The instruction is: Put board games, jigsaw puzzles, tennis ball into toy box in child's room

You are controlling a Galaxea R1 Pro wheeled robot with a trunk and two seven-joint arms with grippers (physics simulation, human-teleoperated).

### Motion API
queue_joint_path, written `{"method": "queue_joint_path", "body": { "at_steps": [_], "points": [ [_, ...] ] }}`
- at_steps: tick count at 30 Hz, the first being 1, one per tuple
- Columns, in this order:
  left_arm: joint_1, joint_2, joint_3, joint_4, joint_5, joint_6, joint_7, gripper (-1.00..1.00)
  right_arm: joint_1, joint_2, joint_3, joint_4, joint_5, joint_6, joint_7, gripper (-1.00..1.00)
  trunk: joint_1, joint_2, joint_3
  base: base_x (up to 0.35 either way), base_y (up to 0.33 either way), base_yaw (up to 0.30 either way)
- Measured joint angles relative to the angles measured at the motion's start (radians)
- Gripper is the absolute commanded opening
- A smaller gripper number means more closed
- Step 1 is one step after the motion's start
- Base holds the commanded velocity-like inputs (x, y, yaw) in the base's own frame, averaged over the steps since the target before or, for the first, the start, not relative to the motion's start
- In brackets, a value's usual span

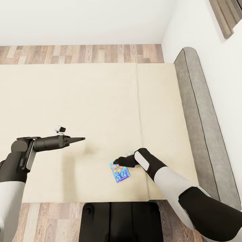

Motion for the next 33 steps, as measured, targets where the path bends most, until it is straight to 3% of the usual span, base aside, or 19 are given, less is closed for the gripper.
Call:
{"method": "queue_joint_path", "body": {
  "at_steps": [33],
  "points": [
    [0.0, 0.0, 0.0, 0.0, 0.0, 0.001, 0.0, 1.0, 0.0, 0.0, -0.001, 0.0, -0.002, -0.002, -0.001, 1.0, 0.0, 0.0, 0.0, 0.0, 0.028, 0.0]
  ]
}}
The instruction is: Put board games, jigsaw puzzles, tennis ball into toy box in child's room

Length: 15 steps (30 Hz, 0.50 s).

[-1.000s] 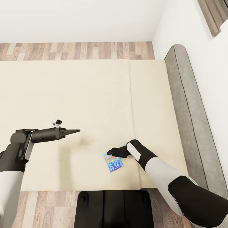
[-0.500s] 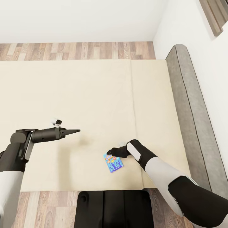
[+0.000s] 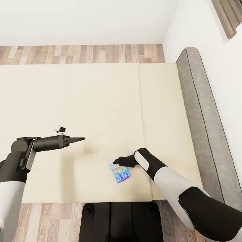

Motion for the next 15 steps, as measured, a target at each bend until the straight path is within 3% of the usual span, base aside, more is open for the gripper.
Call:
{"method": "queue_joint_path", "body": {
  "at_steps": [15],
  "points": [
    [0.0, 0.0, 0.0, 0.0, 0.0, 0.0, 0.0, 1.0, 0.0, 0.0, -0.001, 0.001, 0.0, -0.012, 0.0, 1.0, 0.0, 0.0, 0.0, 0.0, 0.0, 0.0]
  ]
}}
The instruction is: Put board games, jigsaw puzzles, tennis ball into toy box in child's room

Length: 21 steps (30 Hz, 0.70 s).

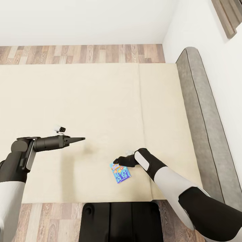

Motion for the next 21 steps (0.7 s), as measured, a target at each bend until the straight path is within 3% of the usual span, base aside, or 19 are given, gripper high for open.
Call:
{"method": "queue_joint_path", "body": {
  "at_steps": [21],
  "points": [
    [0.0, 0.0, 0.0, 0.0, 0.0, 0.001, 0.0, 1.0, 0.0, 0.0, 0.0, 0.0, 0.001, 0.006, -0.003, 1.0, 0.0, 0.0, 0.0, 0.0, 0.005, 0.0]
  ]
}}
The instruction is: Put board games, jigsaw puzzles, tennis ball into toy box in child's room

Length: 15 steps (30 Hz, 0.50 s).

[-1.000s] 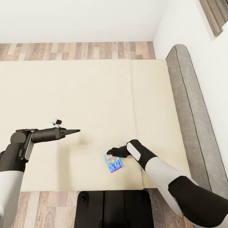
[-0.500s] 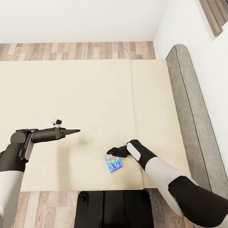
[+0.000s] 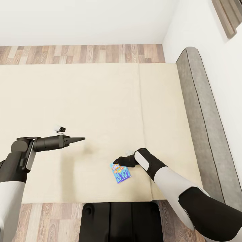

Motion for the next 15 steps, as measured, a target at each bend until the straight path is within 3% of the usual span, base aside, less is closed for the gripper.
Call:
{"method": "queue_joint_path", "body": {
  "at_steps": [15],
  "points": [
    [0.0, 0.009, 0.0, 0.0, 0.0, 0.0, 0.0, 1.0, 0.0, 0.0, -0.003, 0.001, -0.008, 0.043, -0.002, 1.0, 0.0, 0.0, 0.0, 0.0, 0.0, 0.0]
  ]
}}
